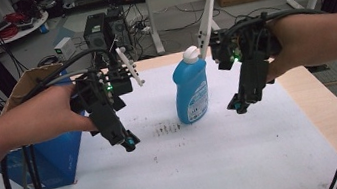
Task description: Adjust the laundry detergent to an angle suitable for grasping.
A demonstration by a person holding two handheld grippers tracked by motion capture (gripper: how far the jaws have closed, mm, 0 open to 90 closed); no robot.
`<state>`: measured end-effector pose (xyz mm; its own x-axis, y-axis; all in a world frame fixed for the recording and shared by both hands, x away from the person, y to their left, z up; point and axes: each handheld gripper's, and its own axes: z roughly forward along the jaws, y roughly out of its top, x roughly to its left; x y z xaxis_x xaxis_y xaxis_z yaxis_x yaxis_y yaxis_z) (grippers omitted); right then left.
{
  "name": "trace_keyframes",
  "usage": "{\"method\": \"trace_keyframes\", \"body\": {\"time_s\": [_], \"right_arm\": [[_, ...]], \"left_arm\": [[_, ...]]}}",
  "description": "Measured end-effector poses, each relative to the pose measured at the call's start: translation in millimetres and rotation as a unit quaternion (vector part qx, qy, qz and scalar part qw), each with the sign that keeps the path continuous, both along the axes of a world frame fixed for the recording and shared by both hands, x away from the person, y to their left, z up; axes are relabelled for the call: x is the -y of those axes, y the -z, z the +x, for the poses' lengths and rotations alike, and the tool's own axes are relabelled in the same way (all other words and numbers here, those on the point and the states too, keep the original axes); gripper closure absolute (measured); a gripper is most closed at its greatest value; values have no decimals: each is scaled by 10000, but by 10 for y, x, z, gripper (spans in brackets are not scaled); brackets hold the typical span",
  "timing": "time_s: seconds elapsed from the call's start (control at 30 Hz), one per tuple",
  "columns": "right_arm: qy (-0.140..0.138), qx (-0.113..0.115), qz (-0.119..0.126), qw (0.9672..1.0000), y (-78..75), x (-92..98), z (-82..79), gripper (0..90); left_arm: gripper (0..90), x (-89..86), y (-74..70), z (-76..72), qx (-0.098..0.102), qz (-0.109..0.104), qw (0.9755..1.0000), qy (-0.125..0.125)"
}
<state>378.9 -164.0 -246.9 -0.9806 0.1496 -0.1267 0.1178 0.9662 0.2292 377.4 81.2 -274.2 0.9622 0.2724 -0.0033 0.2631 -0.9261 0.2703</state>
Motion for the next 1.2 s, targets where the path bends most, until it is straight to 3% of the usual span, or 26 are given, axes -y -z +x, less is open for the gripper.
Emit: {"method": "trace_keyframes", "body": {"time_s": [0.27, 0.6, 0.7, 1.0, 1.2], "right_arm": [[77, -43, 35, 10000, 129, 121, -55, 37], [154, -47, -11, 9999, 248, 234, -138, 37], [203, -75, 102, 9997, 286, 280, -162, 37], [247, -58, 133, 9996, 349, 351, -195, 37], [285, -100, 221, 9993, 375, 374, -223, 37]], "left_arm": [[17, 16, -50, 85, 16, -195, 9990, -394], [16, -8, -120, 164, 84, -323, 9973, -659], [17, -5, -144, 187, 128, -403, 9961, -775], [17, 49, -201, 285, 336, -685, 9902, -1171], [17, 110, -214, 316, 389, -777, 9895, -1155]]}}
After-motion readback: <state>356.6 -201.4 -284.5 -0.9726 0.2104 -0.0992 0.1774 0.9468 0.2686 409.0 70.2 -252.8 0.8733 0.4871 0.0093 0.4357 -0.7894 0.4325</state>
